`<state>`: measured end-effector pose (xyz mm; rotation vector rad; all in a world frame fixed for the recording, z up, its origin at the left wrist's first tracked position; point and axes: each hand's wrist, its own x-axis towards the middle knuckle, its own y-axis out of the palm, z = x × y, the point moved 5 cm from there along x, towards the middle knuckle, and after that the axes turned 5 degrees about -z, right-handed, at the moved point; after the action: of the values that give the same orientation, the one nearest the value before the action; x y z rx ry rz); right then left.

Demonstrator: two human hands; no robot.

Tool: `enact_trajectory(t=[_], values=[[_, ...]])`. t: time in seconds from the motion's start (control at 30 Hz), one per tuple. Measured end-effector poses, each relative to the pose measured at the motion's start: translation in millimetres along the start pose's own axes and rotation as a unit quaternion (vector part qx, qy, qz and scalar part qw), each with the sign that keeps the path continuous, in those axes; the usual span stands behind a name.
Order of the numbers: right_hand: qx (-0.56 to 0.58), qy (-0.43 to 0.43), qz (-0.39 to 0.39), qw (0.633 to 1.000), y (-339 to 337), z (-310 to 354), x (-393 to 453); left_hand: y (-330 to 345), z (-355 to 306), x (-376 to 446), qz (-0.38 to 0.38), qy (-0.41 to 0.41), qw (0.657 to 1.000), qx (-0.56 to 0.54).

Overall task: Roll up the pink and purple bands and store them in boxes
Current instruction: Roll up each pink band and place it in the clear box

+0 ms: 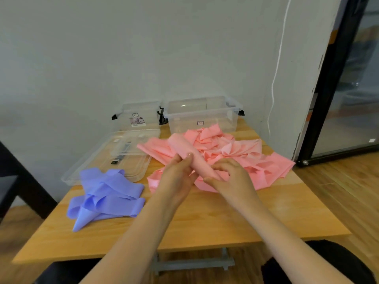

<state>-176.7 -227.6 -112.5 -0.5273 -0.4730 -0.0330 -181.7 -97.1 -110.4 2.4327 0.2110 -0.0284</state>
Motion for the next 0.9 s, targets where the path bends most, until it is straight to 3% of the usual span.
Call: enact_trajectory(t=[0.17, 0.3, 0.43, 0.7, 0.9], values=[[0.097, 0.055, 0.103, 0.988, 11, 22, 38, 8, -38, 22, 0.012, 0.008, 0.999, 0.039], [0.140, 0.065, 0.117, 0.981, 20, 32, 76, 16, -67, 58, 0.017, 0.040, 0.996, 0.084], [0.245, 0.143, 0.143, 0.948, 36, 29, 138, 27, -89, 118, 0.023, 0.047, 0.987, 0.149], [0.278, 0.222, 0.138, 0.924, 89, -18, 318, 43, -121, 312, 0.029, 0.029, 0.972, 0.231], [0.272, 0.295, 0.159, 0.902, 126, -45, 385, 31, -131, 391, -0.025, -0.003, 0.957, 0.288]])
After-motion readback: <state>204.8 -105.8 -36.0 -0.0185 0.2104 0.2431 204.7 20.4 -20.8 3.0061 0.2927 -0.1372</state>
